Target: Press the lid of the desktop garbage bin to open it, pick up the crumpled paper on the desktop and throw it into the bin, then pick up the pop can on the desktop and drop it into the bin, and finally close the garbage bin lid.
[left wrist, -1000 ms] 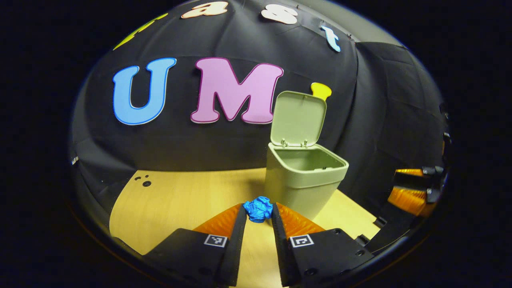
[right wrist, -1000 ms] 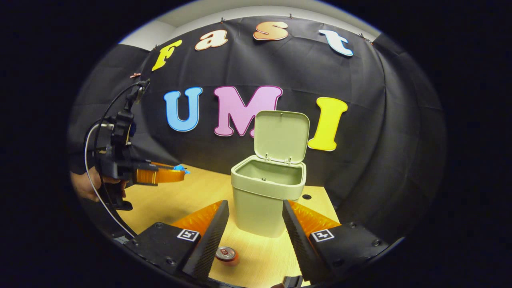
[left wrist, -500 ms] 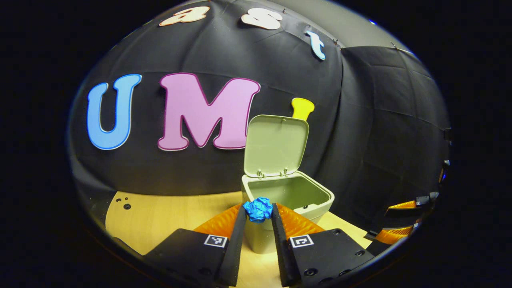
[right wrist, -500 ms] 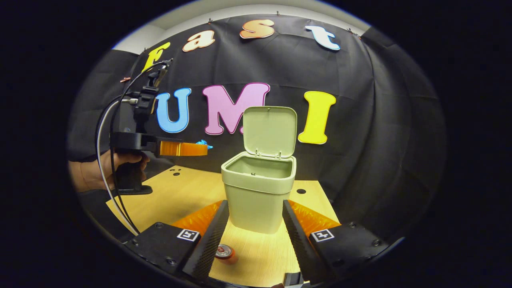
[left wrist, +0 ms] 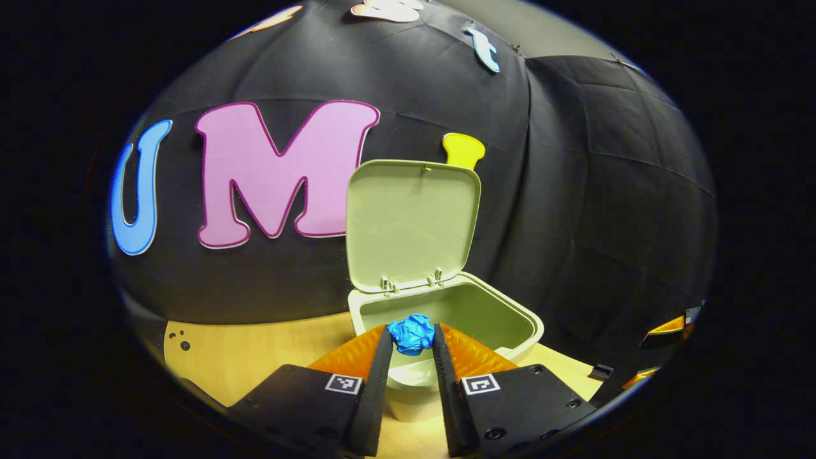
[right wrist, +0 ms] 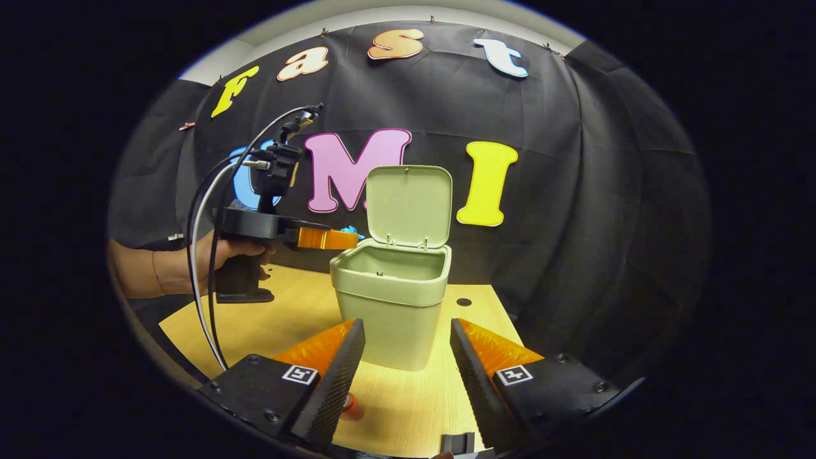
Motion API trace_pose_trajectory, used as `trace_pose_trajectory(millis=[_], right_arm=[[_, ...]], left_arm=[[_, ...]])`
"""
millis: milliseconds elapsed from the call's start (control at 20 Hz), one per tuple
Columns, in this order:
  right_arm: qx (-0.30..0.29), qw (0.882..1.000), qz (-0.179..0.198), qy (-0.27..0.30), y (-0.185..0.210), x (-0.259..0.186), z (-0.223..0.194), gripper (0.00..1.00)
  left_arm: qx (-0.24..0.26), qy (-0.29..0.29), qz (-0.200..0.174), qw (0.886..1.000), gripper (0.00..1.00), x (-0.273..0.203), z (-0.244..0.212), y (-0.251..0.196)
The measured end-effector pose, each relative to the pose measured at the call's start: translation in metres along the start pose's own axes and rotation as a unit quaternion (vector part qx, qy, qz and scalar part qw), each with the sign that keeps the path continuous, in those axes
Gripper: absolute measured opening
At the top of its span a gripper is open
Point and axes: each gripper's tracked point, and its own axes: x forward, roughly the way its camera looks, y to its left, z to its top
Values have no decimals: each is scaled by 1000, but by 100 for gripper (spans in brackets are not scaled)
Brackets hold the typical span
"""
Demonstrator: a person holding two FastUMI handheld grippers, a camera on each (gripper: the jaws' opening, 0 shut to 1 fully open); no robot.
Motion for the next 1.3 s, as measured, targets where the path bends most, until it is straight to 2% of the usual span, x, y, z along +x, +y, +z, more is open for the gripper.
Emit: trace_pose_trajectory(millis=[450, 500, 600, 650, 750, 950, 1300], right_arm=[[2, 1000, -5, 7, -6, 14, -2, 86], [2, 1000, -5, 7, -6, 14, -3, 86], [1, 1000, -3, 9, -3, 15, -6, 86], [2, 1000, -2, 10, -3, 15, -7, 86], [3, 1000, 3, 11, 1, 16, -7, 87], [0, 999, 30, 14, 16, 14, -14, 88], [-3, 996, 76, 46, 45, 10, -49, 93]], left_arm=[[15, 4, -6, 1000, 45, 22, -5, 0], [14, 0, -11, 1000, 51, 22, -4, -2], [18, -3, -14, 1000, 57, 19, -3, -4], [22, -4, -11, 1000, 72, 18, -3, -3], [24, -2, -6, 1000, 78, 16, -4, -1], [21, -3, 6, 1000, 79, 3, -2, 4], [-1, -17, 25, 1000, 82, -44, -1, 14]])
